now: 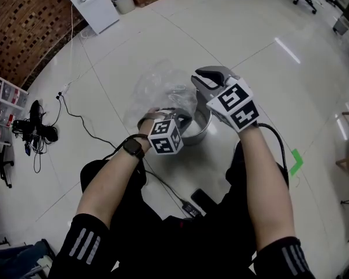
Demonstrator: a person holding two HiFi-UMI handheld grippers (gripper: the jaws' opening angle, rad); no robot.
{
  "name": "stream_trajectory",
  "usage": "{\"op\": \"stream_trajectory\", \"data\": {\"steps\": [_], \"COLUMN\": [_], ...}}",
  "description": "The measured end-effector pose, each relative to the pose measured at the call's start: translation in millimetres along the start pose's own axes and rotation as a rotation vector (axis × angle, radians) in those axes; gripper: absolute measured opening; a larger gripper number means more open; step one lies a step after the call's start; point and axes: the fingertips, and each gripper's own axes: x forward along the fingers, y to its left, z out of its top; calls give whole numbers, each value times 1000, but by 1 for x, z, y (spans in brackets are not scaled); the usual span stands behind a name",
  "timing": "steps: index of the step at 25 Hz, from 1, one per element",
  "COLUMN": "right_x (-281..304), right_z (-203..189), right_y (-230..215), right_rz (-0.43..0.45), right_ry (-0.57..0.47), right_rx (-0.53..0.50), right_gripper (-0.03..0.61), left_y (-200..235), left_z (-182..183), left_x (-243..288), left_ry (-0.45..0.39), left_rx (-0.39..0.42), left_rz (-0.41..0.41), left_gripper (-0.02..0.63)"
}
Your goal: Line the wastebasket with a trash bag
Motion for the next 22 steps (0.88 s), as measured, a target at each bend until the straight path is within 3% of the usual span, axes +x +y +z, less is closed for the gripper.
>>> {"op": "stream_trajectory", "data": {"steps": [5,9,14,16,22], "right_x": [5,14,25,29,47], "right_z": [0,-4,-31,-45,-81], "right_y": [-1,0,19,28,48], "right_rz": [-5,8,134,176,243], "right_ry": [8,29,144,194,310], "right_rx": [-1,-2,-16,-29,-25], "right_gripper": [67,67,89,113,148], "left_y": [-35,-48,-57,-58,-62], "left_z": [-8,-6,-9,-5,11], "left_x": [39,54,56,54,41], "left_ry": [33,43,52,46,0], "left_rx": [3,-12,2,11,42], "left_rz": [-154,-233,-248,-246,-247], "left_gripper": [-5,-5,-1,31,80]}}
